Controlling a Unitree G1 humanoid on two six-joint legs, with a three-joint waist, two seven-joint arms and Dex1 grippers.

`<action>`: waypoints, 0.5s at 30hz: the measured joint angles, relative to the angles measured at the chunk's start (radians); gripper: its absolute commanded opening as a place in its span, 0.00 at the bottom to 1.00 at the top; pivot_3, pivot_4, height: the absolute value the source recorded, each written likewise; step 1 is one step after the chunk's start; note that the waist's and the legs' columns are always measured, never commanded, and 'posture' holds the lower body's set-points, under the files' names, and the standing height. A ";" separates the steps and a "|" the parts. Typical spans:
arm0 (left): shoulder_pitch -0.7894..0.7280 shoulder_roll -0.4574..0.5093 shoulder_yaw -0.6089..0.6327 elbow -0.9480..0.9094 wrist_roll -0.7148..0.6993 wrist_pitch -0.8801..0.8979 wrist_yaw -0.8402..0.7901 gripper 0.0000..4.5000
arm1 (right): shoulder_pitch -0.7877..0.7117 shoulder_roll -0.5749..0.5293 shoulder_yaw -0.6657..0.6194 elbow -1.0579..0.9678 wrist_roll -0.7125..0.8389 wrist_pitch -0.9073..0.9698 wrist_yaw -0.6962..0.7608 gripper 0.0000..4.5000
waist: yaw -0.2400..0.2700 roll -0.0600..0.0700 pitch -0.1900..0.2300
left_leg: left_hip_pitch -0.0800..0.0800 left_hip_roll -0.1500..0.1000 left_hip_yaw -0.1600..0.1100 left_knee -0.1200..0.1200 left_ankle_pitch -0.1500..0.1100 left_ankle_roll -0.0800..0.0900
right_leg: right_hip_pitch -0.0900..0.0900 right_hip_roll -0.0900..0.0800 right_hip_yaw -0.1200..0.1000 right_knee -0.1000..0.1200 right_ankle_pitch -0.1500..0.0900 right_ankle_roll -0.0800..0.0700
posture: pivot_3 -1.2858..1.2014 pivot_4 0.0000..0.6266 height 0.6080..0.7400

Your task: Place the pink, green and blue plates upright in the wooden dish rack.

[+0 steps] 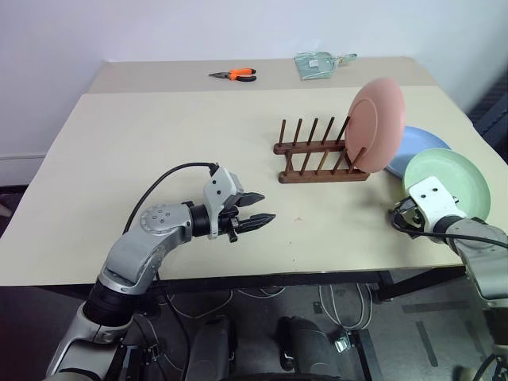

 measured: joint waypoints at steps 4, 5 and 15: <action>0.022 0.000 0.000 -0.001 0.006 0.000 0.006 0.56 | -0.014 0.000 0.012 0.060 -0.060 -0.057 -0.033 0.27 | 0.000 0.000 0.000 | 0.000 0.000 0.000 0.000 0.000 0.000 | 0.000 0.000 0.000 0.000 0.000 0.000 | 0.52 0.24 1.00; 0.023 0.000 0.000 -0.003 0.007 0.000 0.007 0.56 | -0.014 -0.001 0.018 0.063 -0.073 -0.064 -0.036 0.15 | -0.001 0.000 0.000 | 0.000 0.000 0.000 0.000 0.000 0.000 | 0.000 0.000 0.000 0.000 0.000 0.000 | 0.52 0.24 1.00; 0.025 0.001 0.000 -0.014 0.007 0.000 0.005 0.56 | -0.020 -0.080 0.008 -0.023 -0.109 -0.056 0.017 0.01 | 0.000 0.001 0.000 | 0.000 0.000 0.000 0.000 0.000 0.000 | 0.000 0.000 0.000 0.000 0.001 0.002 | 0.52 0.24 1.00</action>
